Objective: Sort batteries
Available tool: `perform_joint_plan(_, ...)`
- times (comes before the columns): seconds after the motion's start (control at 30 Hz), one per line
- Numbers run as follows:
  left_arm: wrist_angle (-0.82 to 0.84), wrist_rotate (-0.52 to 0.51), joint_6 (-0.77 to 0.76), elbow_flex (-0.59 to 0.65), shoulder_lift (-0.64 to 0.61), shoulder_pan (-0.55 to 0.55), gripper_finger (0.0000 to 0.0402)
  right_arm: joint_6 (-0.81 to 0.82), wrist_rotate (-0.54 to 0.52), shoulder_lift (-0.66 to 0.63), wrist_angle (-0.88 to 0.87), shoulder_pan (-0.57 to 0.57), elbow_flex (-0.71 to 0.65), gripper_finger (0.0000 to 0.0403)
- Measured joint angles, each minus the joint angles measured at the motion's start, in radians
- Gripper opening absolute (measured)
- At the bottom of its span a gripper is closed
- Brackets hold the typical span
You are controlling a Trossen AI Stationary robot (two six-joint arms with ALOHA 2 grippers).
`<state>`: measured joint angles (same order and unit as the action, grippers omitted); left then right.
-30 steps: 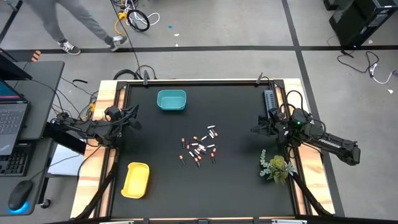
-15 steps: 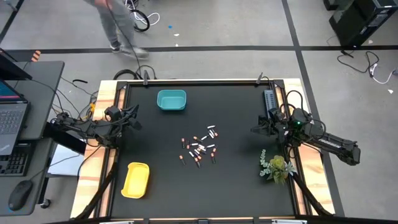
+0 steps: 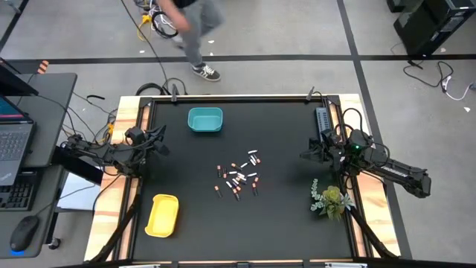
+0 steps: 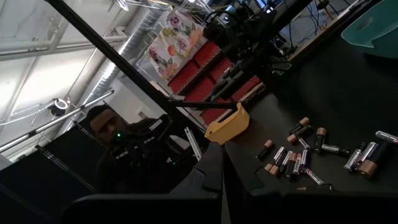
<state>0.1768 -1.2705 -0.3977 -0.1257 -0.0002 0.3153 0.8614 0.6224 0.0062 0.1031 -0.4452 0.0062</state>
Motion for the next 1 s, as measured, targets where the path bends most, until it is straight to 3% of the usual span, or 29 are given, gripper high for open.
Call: perform_joint_plan(1.0,0.073,0.003,0.079,0.004,0.0,-0.001,0.0025,0.0,0.0,0.0,0.0,0.0,0.0,0.0003)
